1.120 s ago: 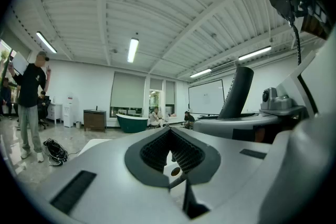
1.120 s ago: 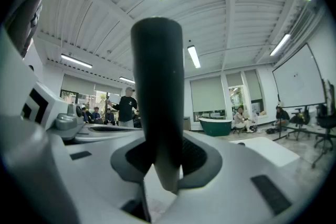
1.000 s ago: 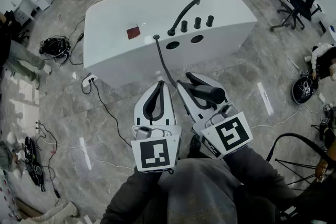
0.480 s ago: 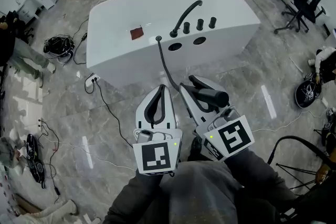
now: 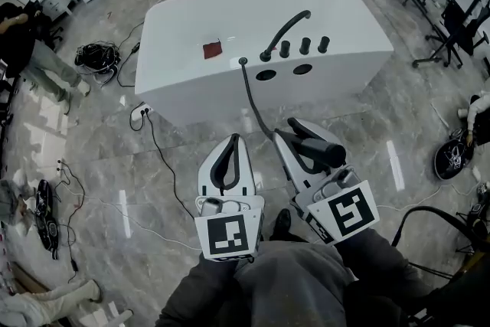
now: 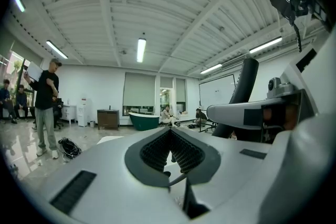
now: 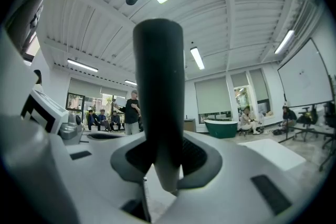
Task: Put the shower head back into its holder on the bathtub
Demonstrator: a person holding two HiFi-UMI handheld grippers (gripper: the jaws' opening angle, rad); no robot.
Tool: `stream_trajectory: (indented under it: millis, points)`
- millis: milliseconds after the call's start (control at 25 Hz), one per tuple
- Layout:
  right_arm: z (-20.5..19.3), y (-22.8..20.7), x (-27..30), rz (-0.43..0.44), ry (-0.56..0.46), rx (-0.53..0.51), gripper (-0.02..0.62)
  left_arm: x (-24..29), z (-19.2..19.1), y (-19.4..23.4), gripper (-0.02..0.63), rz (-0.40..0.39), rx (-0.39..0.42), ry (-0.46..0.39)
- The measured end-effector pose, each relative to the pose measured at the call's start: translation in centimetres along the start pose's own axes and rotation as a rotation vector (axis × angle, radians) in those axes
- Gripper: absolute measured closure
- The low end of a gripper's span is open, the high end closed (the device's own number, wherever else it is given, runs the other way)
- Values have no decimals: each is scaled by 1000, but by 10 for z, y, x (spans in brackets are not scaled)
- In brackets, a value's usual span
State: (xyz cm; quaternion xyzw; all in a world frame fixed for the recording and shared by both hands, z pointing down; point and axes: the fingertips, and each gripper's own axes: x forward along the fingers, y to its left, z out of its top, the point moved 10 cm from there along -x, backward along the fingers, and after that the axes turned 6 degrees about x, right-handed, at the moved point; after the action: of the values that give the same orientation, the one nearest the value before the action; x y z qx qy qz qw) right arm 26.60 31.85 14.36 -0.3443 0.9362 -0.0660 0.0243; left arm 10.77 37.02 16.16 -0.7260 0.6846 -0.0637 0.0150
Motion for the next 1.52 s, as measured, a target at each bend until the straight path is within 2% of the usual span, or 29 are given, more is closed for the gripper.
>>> stream_trajectory:
  millis: [200,720,1200,1520]
  points:
    - [-1,-1,23,-21,5,5,483,20,-5,27,605,-2,6,-6]
    - [-6,-11,93,-79,29,6,483,82,-21,77,604,-84,-26,13]
    - [-2,6,134,-120,34,-21,483,103,-27,120,604,-136,-51,-1]
    - [0,-6,138,-146,30,-10,483,119,-27,117,604,-159,-51,11]
